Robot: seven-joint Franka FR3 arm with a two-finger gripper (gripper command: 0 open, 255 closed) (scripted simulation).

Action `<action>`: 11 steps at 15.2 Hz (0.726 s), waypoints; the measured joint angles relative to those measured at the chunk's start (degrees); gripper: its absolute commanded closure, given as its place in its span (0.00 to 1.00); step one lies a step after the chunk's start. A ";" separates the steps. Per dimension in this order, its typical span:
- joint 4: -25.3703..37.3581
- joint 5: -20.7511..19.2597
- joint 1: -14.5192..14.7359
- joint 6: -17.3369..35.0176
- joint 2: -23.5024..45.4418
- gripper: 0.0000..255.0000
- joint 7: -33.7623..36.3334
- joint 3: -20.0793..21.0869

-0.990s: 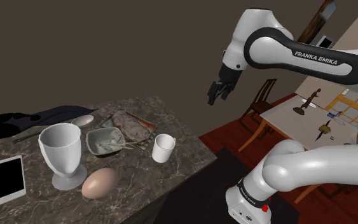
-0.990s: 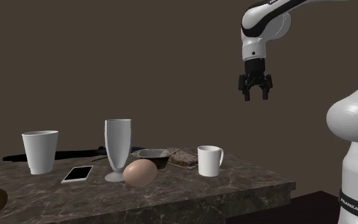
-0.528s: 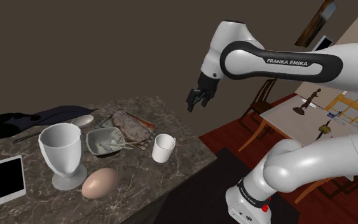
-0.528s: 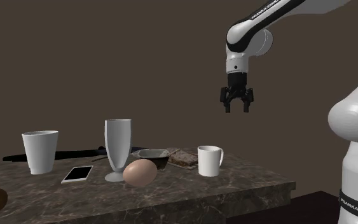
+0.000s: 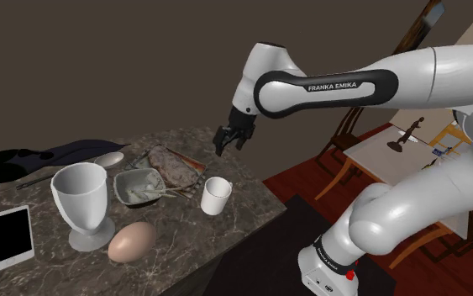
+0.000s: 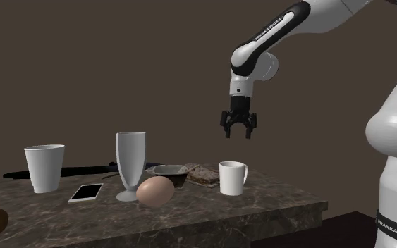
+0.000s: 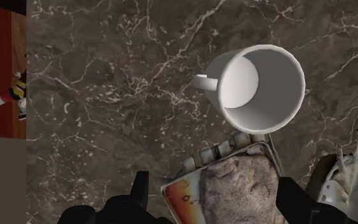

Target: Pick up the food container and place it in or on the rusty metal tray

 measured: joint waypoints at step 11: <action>11.80 -0.31 3.12 13.17 21.57 0.00 5.78 4.63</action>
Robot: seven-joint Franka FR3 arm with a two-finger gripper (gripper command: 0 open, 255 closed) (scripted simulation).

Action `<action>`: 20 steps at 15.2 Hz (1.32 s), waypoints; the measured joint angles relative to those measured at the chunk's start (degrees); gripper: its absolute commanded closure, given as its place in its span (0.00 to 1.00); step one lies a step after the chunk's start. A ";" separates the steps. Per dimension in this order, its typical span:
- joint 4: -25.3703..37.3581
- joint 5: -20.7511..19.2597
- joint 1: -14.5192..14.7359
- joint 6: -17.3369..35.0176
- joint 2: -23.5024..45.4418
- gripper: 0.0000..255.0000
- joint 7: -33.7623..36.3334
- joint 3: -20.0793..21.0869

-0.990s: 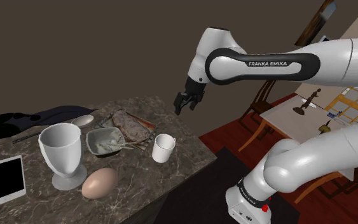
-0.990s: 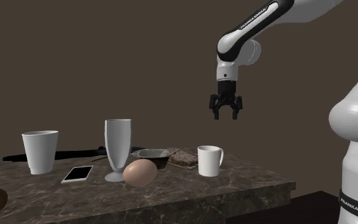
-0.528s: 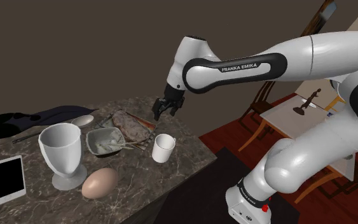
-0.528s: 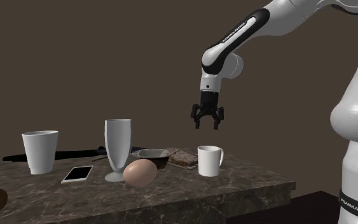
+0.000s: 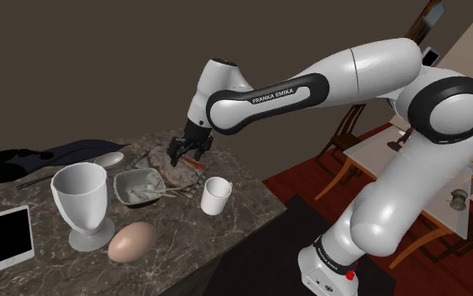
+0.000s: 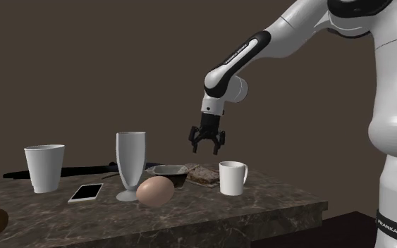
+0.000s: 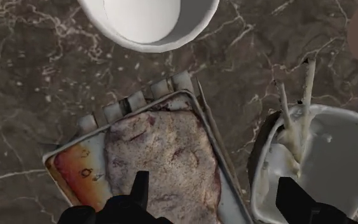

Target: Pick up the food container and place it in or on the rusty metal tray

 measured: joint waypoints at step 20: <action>10.90 -4.00 4.58 8.65 17.40 0.00 4.90 0.49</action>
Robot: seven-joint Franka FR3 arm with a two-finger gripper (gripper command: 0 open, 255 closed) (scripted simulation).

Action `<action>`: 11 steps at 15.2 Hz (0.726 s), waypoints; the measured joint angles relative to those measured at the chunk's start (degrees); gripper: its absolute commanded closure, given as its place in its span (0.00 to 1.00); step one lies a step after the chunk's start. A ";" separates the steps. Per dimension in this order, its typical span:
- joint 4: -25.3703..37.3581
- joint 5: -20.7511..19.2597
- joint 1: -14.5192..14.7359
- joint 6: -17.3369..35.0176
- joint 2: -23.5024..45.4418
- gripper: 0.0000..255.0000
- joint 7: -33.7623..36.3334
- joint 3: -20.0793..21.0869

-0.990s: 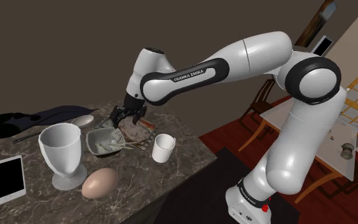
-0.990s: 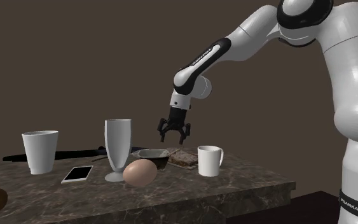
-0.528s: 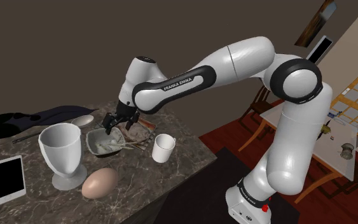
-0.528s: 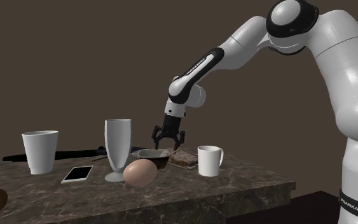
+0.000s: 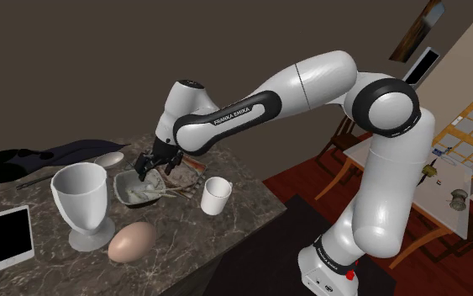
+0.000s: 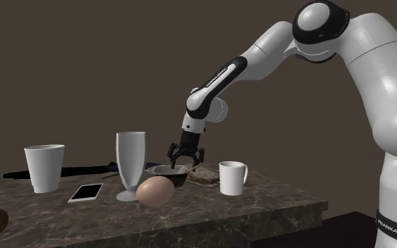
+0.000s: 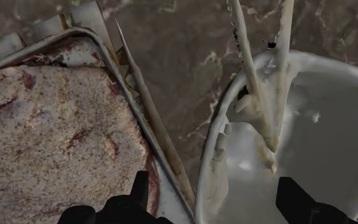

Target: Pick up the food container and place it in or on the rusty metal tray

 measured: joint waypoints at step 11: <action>0.02 0.02 -0.02 0.02 -0.07 1.00 -0.03 0.02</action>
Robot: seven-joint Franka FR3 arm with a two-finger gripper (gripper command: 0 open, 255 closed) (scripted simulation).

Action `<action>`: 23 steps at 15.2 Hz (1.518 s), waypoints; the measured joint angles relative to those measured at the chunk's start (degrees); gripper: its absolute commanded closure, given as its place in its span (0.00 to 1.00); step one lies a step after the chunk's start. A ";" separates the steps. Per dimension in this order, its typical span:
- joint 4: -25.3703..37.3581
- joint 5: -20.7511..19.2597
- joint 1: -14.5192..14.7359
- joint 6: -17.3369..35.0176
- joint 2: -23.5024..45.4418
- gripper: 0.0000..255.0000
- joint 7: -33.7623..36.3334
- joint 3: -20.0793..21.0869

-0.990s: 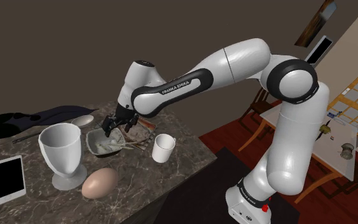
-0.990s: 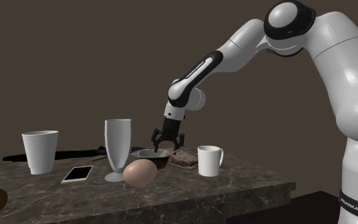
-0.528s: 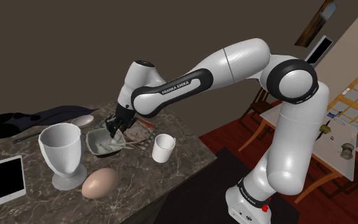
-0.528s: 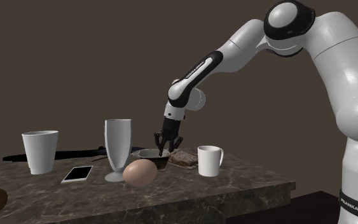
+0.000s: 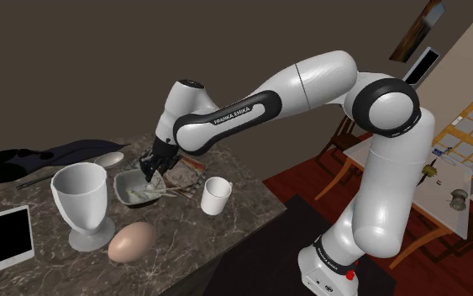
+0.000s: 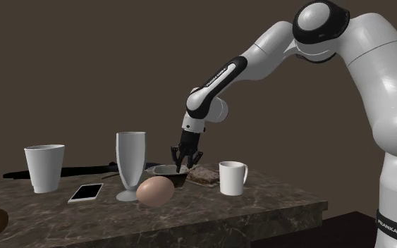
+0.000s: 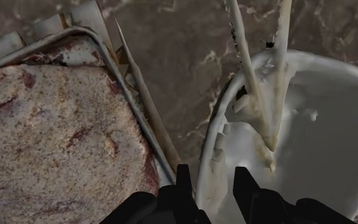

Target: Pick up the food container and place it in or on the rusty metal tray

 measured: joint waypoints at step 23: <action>6.15 2.09 -1.16 -14.61 -8.69 1.00 0.51 1.04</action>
